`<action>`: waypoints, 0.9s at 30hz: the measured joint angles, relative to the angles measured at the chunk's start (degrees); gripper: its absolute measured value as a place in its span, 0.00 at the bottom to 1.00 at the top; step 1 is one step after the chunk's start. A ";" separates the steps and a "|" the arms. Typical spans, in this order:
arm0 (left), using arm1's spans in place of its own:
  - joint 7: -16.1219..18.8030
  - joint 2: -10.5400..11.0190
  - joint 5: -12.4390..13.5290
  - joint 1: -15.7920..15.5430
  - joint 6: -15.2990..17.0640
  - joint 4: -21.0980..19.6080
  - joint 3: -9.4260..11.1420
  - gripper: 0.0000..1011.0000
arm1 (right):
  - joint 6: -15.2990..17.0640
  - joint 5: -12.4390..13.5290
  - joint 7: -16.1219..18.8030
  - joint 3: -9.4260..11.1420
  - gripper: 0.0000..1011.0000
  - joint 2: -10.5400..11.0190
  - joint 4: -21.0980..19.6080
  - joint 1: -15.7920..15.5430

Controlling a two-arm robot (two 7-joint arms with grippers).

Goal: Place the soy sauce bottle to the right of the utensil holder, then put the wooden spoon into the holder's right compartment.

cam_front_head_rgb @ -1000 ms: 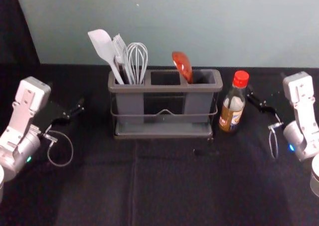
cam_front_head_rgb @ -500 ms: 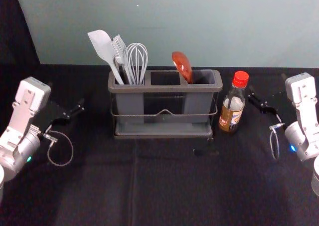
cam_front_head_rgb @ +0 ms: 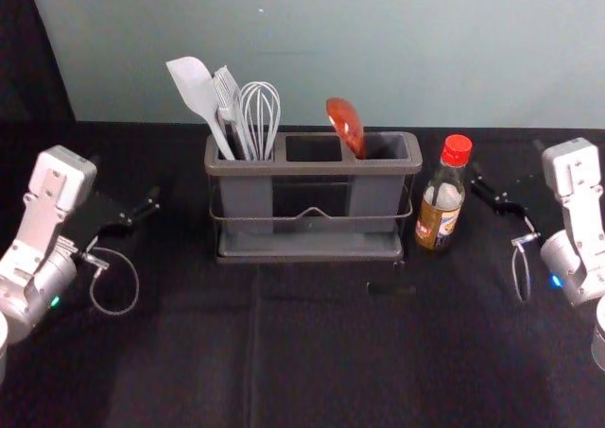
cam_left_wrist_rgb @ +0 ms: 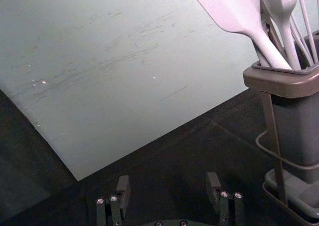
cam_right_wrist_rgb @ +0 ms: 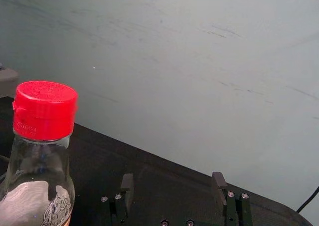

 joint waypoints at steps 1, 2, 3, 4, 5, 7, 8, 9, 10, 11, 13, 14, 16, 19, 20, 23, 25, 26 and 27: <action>0.00 0.00 0.00 0.00 0.00 0.00 0.00 0.99 | 0.00 0.01 0.00 0.00 0.99 0.00 0.00 0.00; 0.00 0.00 0.00 0.00 0.00 0.00 0.00 0.99 | -0.01 0.01 0.01 0.00 0.99 0.01 -0.01 -0.01; 0.00 0.00 0.00 0.00 0.00 0.00 0.00 0.99 | -0.01 0.02 0.01 0.00 0.99 0.02 -0.01 -0.01; 0.00 0.00 0.00 0.00 0.00 0.00 0.00 0.99 | -0.02 0.02 0.01 0.00 0.99 0.02 -0.02 -0.02; 0.00 0.00 0.00 0.00 0.00 0.00 0.00 0.99 | -0.02 0.04 0.02 0.00 0.99 0.03 -0.02 -0.03; 0.00 0.00 0.00 0.00 0.00 0.00 0.00 0.99 | -0.03 0.06 0.03 0.00 0.99 0.03 -0.02 -0.03; 0.00 0.00 0.00 0.01 0.00 0.00 0.00 0.99 | -0.03 0.07 0.03 0.00 0.99 0.03 -0.02 -0.04; 0.00 0.00 0.00 0.00 0.00 0.00 0.00 0.99 | -0.03 0.07 0.03 0.00 0.99 0.03 -0.02 -0.04; 0.00 0.00 0.00 0.00 0.00 0.00 0.00 0.99 | -0.03 0.08 0.04 0.00 0.99 0.03 -0.02 -0.04; 0.00 0.00 0.00 0.01 0.00 0.00 0.00 0.99 | -0.03 0.09 0.04 0.00 0.99 0.03 -0.02 -0.04; 0.00 0.00 0.00 0.00 0.00 0.00 0.00 0.99 | -0.03 0.09 0.05 0.00 0.99 0.03 -0.02 -0.04; 0.00 0.00 0.00 0.00 0.00 0.00 0.00 0.99 | -0.03 0.09 0.05 0.00 0.99 0.03 -0.02 -0.04; 0.00 0.00 0.00 0.00 0.00 0.00 0.00 0.99 | -0.03 0.09 0.06 0.00 0.99 0.03 -0.01 -0.04; 0.00 0.00 0.00 0.00 0.00 0.00 0.00 0.99 | -0.02 0.09 0.06 0.00 0.99 0.03 -0.02 -0.04; 0.00 0.00 0.00 0.00 0.00 0.00 0.00 0.99 | -0.02 0.09 0.06 0.00 0.99 0.03 -0.02 -0.04; 0.00 0.00 0.00 0.00 0.00 0.00 0.00 0.99 | -0.02 0.09 0.06 0.00 0.99 0.03 -0.02 -0.04; 0.00 0.00 0.00 0.00 0.00 0.00 0.00 0.99 | -0.02 0.09 0.06 0.00 0.99 0.03 -0.02 -0.04; 0.00 0.00 0.00 0.00 0.00 0.00 0.00 0.99 | -0.02 0.09 0.06 0.00 0.99 0.03 -0.02 -0.04; 0.00 0.00 0.00 0.00 0.00 0.00 0.00 0.99 | -0.02 0.09 0.06 0.00 0.99 0.03 -0.02 -0.04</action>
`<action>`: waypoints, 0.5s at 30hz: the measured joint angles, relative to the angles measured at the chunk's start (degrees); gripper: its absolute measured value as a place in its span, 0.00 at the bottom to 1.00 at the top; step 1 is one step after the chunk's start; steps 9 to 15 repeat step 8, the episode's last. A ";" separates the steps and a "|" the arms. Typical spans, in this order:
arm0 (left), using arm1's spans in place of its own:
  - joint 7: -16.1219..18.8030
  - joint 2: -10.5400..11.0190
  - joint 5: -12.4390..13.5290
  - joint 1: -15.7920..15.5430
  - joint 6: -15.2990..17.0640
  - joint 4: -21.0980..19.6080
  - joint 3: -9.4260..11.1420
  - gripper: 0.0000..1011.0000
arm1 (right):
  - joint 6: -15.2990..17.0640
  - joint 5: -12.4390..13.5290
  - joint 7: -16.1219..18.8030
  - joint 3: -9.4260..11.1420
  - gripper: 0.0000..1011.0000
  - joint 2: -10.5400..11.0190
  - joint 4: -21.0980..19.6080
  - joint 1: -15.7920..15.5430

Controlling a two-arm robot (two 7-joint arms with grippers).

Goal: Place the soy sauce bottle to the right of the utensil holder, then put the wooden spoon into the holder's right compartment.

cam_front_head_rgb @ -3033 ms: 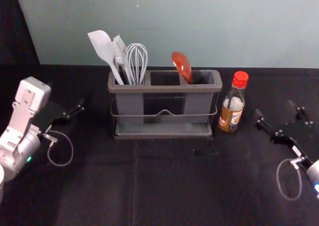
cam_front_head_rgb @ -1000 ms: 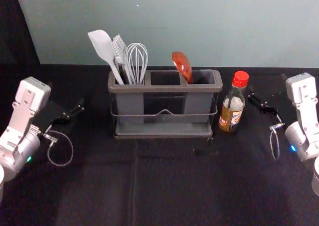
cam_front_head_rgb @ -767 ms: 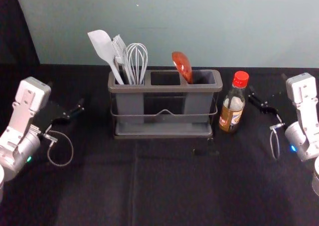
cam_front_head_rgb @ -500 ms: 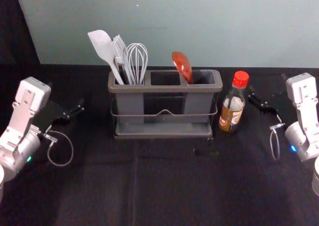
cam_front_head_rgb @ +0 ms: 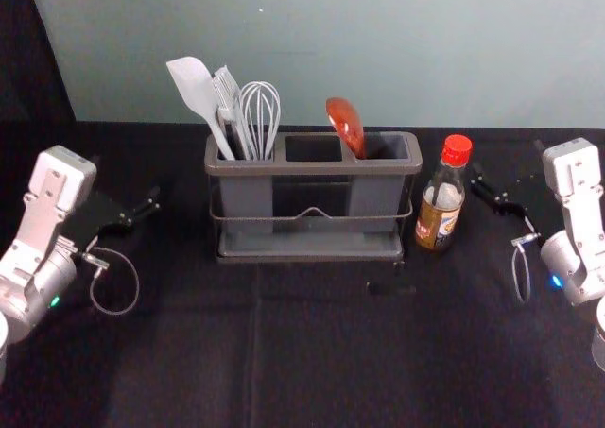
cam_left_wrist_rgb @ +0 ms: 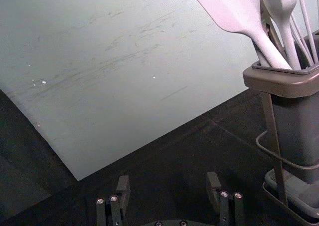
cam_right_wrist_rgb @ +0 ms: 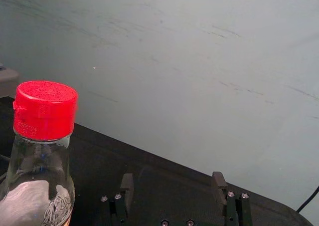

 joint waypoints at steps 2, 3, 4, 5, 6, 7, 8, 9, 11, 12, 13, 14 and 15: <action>0.00 0.00 0.00 0.00 0.00 0.00 0.00 0.99 | 0.00 0.00 0.00 0.00 0.99 0.00 0.00 0.00; 0.00 0.00 0.00 0.00 0.00 0.00 0.00 0.99 | 0.00 0.00 0.00 0.00 0.99 0.00 0.00 0.00; 0.00 0.00 0.00 0.00 0.00 0.00 0.00 0.99 | 0.00 0.00 0.00 0.00 0.99 0.00 0.00 0.00; 0.00 0.00 0.00 0.00 0.00 0.00 0.00 0.99 | 0.00 0.00 0.00 0.00 0.99 0.00 0.00 0.00; 0.00 0.00 0.00 0.00 0.00 0.00 0.00 0.99 | 0.00 0.00 0.00 0.00 0.99 0.00 0.00 0.00; 0.00 0.00 0.00 0.00 0.00 0.00 0.00 0.99 | 0.00 0.00 0.00 0.00 0.99 0.00 0.00 0.00; 0.00 0.00 0.00 0.00 0.00 0.00 0.00 0.99 | 0.00 0.00 0.00 0.00 0.99 0.00 0.00 0.00; 0.00 0.00 0.00 0.00 0.00 0.00 0.00 0.99 | 0.00 0.00 0.00 0.00 0.99 0.00 0.00 0.00; 0.00 0.00 0.00 0.00 0.00 0.00 0.00 0.99 | 0.00 0.00 0.00 0.00 0.99 0.00 0.00 0.00; 0.00 0.00 0.00 0.00 0.00 0.00 0.00 0.99 | 0.00 0.00 0.00 0.00 0.99 0.00 0.00 0.00; 0.00 0.00 0.00 0.00 0.00 0.00 0.00 0.99 | 0.00 0.00 0.00 0.00 0.99 0.00 0.00 0.00; 0.00 0.00 0.00 0.00 0.00 0.00 0.00 0.99 | 0.00 0.00 0.00 0.00 0.99 0.00 0.00 0.00; 0.00 0.00 0.00 0.00 0.00 0.00 0.00 0.99 | 0.00 0.00 0.00 0.00 0.99 0.00 0.00 0.00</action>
